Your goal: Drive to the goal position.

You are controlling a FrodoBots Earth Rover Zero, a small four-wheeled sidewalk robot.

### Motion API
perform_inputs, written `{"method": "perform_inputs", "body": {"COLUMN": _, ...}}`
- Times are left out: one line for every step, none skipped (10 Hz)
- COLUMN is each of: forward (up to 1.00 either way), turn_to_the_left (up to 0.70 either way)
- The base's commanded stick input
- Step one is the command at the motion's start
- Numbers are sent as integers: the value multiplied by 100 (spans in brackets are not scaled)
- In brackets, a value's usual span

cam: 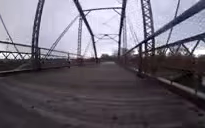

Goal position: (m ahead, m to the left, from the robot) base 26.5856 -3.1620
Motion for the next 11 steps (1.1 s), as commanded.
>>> {"method": "perform_inputs", "body": {"forward": 100, "turn_to_the_left": 0}}
{"method": "perform_inputs", "body": {"forward": 100, "turn_to_the_left": 0}}
{"method": "perform_inputs", "body": {"forward": 100, "turn_to_the_left": 0}}
{"method": "perform_inputs", "body": {"forward": 100, "turn_to_the_left": 0}}
{"method": "perform_inputs", "body": {"forward": 100, "turn_to_the_left": 0}}
{"method": "perform_inputs", "body": {"forward": 100, "turn_to_the_left": 0}}
{"method": "perform_inputs", "body": {"forward": 100, "turn_to_the_left": 0}}
{"method": "perform_inputs", "body": {"forward": 100, "turn_to_the_left": 0}}
{"method": "perform_inputs", "body": {"forward": 100, "turn_to_the_left": 0}}
{"method": "perform_inputs", "body": {"forward": 100, "turn_to_the_left": 0}}
{"method": "perform_inputs", "body": {"forward": 100, "turn_to_the_left": 0}}
